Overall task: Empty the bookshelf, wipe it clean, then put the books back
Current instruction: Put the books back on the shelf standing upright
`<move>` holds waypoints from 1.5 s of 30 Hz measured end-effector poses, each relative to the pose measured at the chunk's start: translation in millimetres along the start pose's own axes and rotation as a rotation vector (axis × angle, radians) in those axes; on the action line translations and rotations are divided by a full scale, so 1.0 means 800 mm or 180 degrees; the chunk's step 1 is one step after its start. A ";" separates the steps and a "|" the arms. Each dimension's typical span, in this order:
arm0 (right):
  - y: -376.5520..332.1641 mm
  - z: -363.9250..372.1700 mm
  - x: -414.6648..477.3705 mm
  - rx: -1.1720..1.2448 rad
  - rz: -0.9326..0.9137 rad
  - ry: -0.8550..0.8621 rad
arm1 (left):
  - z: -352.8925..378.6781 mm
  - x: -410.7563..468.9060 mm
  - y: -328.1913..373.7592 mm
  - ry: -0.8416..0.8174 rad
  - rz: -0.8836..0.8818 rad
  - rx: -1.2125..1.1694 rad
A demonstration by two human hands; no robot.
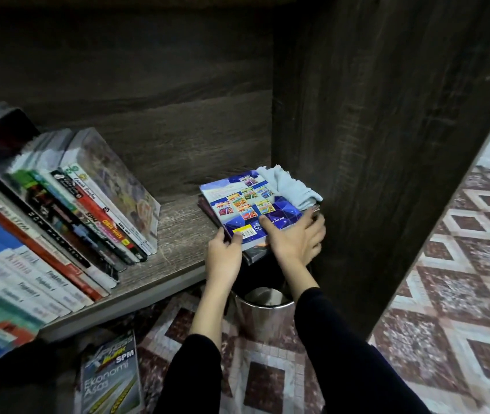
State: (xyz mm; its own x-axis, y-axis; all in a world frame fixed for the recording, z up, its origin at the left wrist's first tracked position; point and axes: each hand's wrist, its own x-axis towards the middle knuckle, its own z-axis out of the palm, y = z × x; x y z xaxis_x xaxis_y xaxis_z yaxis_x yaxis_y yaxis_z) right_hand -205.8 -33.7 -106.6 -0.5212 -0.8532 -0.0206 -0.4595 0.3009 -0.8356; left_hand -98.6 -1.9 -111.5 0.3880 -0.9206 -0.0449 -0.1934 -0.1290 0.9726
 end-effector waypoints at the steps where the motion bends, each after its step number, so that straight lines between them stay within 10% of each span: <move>1: 0.000 -0.003 0.002 -0.0313 -0.0245 -0.0057 | -0.002 -0.001 0.000 0.0040 -0.0080 -0.0017; 10: -0.021 -0.028 0.005 -0.1137 -0.0642 -0.0058 | -0.013 0.006 0.002 -0.0041 -0.0585 -0.0204; 19: -0.039 -0.049 0.026 0.1483 0.0764 -0.2030 | -0.068 0.002 0.020 -0.0302 -0.1063 -0.1041; 25: -0.052 -0.059 0.008 0.2254 0.0645 -0.3029 | -0.102 -0.004 0.029 -0.0239 -0.0849 -0.1109; 31: -0.089 -0.036 -0.033 0.2883 -0.0532 -0.2581 | -0.150 -0.020 0.067 0.0722 0.0597 -0.0060; 37: -0.100 0.017 -0.107 0.1449 -0.2265 -0.1453 | -0.188 -0.039 0.126 0.1242 0.1488 -0.0279; 45: -0.086 0.074 -0.170 0.1094 -0.2842 -0.2017 | -0.205 -0.025 0.120 0.1610 0.1763 0.0499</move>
State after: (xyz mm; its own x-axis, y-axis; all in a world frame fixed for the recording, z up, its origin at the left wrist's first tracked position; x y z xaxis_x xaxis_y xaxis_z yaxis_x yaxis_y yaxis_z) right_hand -60.5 36.5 -79.1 0.3926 -0.7943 0.4637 -0.2118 -0.5687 -0.7948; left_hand 22.9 65.0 20.1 0.5551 -0.5901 0.5862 -0.5907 0.2165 0.7773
